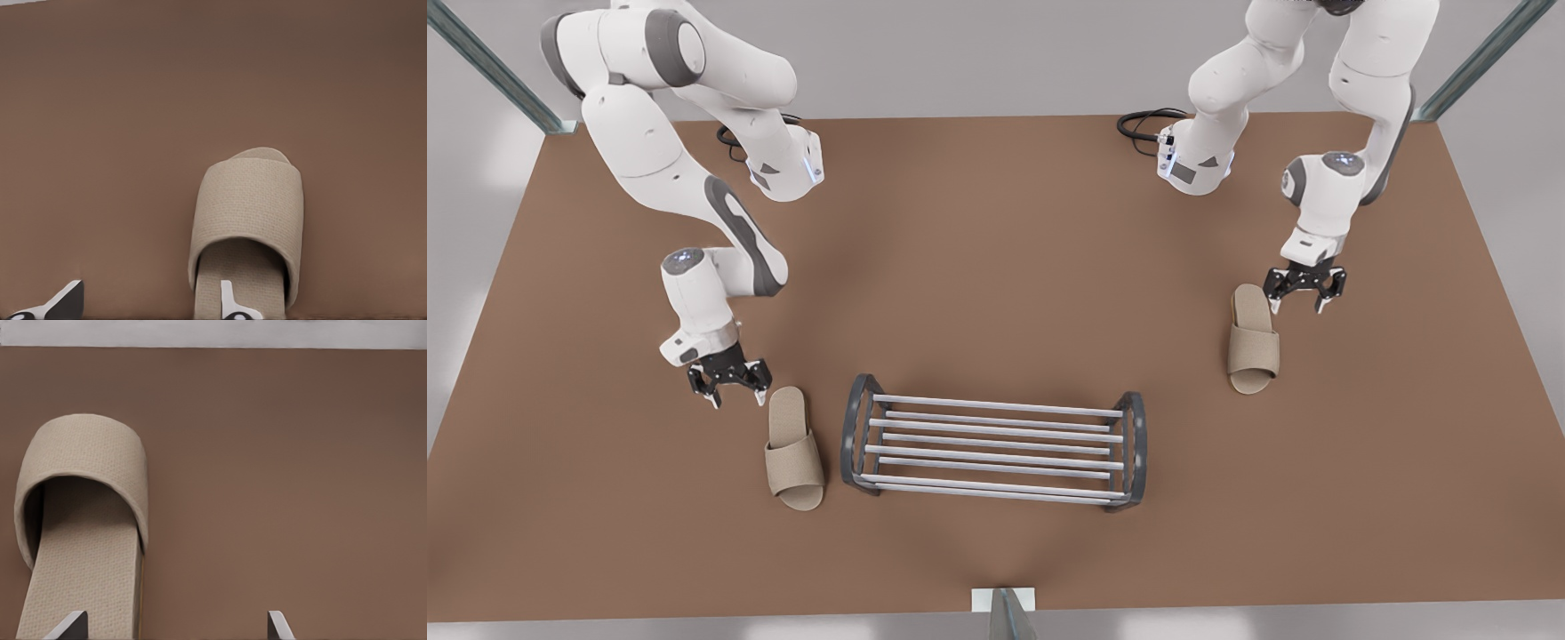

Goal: Place the right shoe on the shoe rack with the right arm, and place the left shoe on the shoe rack with the left arm

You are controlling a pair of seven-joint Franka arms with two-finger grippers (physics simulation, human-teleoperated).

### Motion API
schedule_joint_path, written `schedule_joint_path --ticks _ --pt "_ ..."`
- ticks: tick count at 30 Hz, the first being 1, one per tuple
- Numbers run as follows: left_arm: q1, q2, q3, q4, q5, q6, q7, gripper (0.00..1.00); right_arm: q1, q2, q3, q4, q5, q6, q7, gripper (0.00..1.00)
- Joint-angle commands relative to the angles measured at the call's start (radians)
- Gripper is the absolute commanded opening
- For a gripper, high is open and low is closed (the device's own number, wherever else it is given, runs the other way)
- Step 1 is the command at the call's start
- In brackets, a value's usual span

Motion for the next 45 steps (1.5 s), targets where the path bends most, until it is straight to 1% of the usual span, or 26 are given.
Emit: schedule_joint_path --ticks 1,5,9,12,28,36,39,40,42,43,45 --pt "-0.027 0.033 -0.002 0.009 0.093 0.023 0.058 0.99 0.002 0.054 0.000 0.061 -0.004 0.057 -0.074 1.00" --pt "-0.030 0.107 -0.003 0.063 0.091 0.023 0.058 0.99 0.011 0.160 0.001 0.167 -0.002 0.057 -0.076 1.00" --pt "-0.030 0.182 -0.005 0.126 0.093 0.023 0.058 0.99 0.035 0.173 0.001 0.183 0.011 0.057 -0.074 1.00" --pt "-0.030 0.205 -0.005 0.138 0.093 0.023 0.058 0.99 0.040 0.193 0.001 0.200 0.010 0.057 -0.073 1.00" --pt "-0.012 0.269 -0.005 0.171 0.119 0.023 0.058 0.99 0.054 0.230 0.001 0.259 0.013 0.057 -0.071 1.00" --pt "-0.012 0.281 -0.029 0.203 0.116 0.023 0.058 0.99 0.060 0.256 0.001 0.283 0.014 0.057 -0.071 1.00" --pt "0.000 0.292 -0.029 0.210 0.116 0.023 0.058 0.91 0.060 0.267 0.001 0.295 0.014 0.058 -0.071 1.00" --pt "0.002 0.295 -0.029 0.210 0.116 0.023 0.058 0.86 0.060 0.272 0.001 0.305 0.014 0.057 -0.071 1.00" --pt "0.005 0.295 -0.031 0.210 0.116 0.023 0.058 0.69 0.062 0.287 0.001 0.323 0.014 0.057 -0.071 1.00" --pt "0.006 0.295 -0.031 0.210 0.116 0.023 0.058 0.62 0.062 0.290 0.001 0.325 0.014 0.057 -0.071 1.00" --pt "0.015 0.294 -0.034 0.210 0.114 0.023 0.058 0.56 0.071 0.298 0.001 0.337 0.016 0.057 -0.068 1.00"
